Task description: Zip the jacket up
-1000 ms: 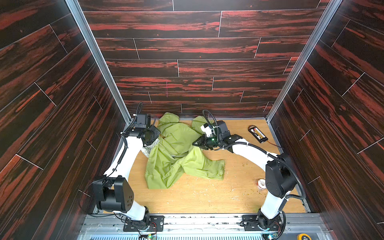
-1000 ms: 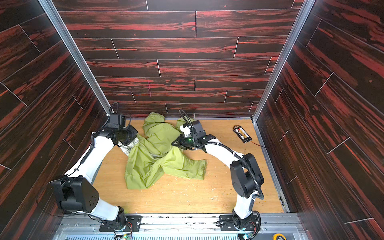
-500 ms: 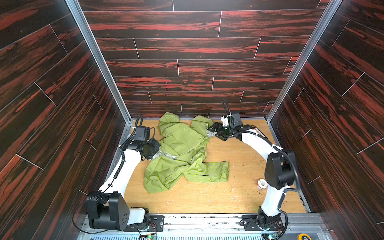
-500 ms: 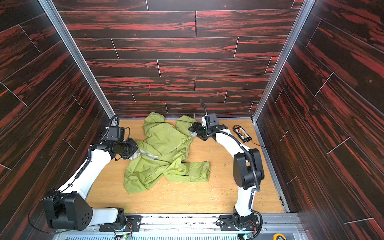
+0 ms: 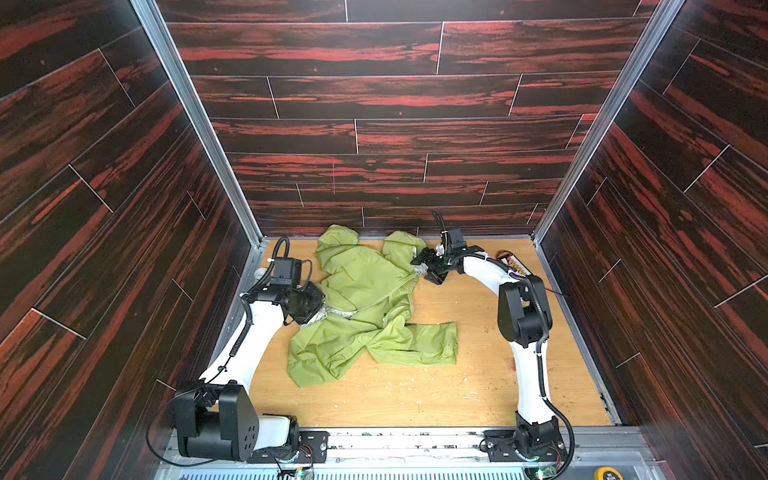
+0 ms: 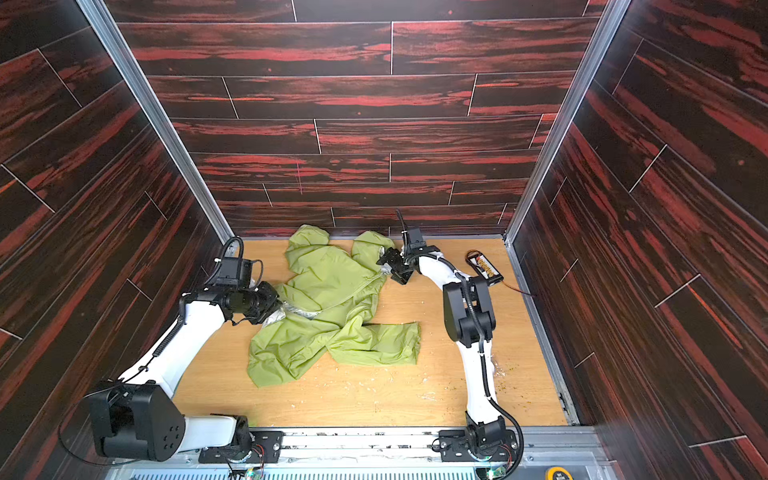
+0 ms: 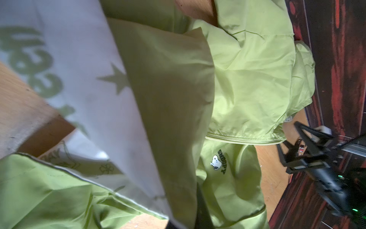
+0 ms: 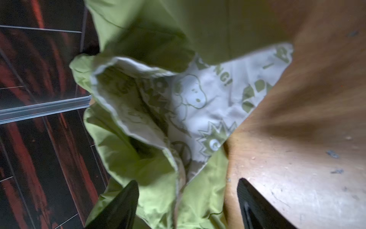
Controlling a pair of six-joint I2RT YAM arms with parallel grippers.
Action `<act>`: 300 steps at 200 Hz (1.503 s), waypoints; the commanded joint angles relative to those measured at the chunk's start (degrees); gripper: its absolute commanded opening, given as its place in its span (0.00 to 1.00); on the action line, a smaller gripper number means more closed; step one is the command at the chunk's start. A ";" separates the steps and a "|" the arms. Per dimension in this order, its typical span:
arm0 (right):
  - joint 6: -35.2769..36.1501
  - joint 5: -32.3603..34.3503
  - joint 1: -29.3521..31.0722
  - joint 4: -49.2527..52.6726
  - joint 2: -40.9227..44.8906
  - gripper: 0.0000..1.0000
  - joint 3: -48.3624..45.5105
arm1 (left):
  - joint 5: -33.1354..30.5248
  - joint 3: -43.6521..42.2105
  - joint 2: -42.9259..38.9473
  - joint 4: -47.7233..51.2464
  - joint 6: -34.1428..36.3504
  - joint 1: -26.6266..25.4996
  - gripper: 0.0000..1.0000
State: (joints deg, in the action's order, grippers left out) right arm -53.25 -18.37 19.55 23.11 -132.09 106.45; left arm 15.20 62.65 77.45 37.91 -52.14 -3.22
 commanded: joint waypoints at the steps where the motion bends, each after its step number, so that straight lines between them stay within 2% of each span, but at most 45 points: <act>1: -1.23 -1.00 0.22 1.07 -3.66 0.81 1.42 | 1.11 -0.74 -0.74 -0.24 -1.28 0.06 0.00; 20: -1.67 -1.06 0.39 -0.36 -4.63 0.81 0.17 | 1.02 0.02 -0.15 -0.21 -1.37 0.06 0.00; 43: -2.66 -4.41 0.74 -2.81 -6.52 0.81 0.27 | 1.10 0.76 0.45 0.18 -1.47 0.06 0.00; 83: -5.07 -5.64 0.93 -3.08 -11.29 0.81 4.96 | 0.91 1.78 0.79 1.48 -1.30 0.04 0.00; 103: -6.11 -6.34 0.93 -3.26 -13.46 0.76 8.02 | 0.64 1.95 0.69 1.95 -1.12 0.06 0.00; 112: -6.50 -6.84 0.93 -3.33 -14.57 0.71 9.85 | 0.36 1.96 0.53 2.23 -0.97 0.04 0.00; 139: -6.72 -8.77 0.75 -2.66 -16.96 0.37 16.70 | -0.71 1.98 0.03 2.46 -0.81 0.06 0.00; 184: -6.46 -12.60 -1.27 -3.16 -13.24 0.00 23.61 | -2.44 4.17 0.75 1.51 -0.51 1.01 0.00; 211: -6.18 -14.97 -3.29 -1.79 -10.66 0.00 30.64 | -4.56 6.70 1.50 -2.57 -0.64 2.57 0.00; 243: -9.41 -21.01 -6.51 -1.03 -12.43 0.00 44.61 | -2.15 15.57 5.48 -4.41 0.11 5.58 0.00; 257: -12.88 -24.09 -8.04 -4.88 -12.88 0.00 48.34 | -0.80 19.51 7.16 -7.83 -0.02 6.68 0.00; 280: -20.15 -27.49 -10.58 -15.70 -11.59 0.00 49.01 | 1.06 25.81 10.01 -10.87 -1.29 8.37 0.00; 300: -22.26 -28.47 -12.26 -21.87 -9.39 0.00 49.35 | 2.29 31.71 12.49 -12.29 -1.74 9.47 0.00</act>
State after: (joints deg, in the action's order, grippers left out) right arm -69.34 -42.89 8.93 11.35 -146.52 154.87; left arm 15.90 87.72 88.47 30.50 -53.47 4.60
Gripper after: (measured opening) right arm 0.055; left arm 0.073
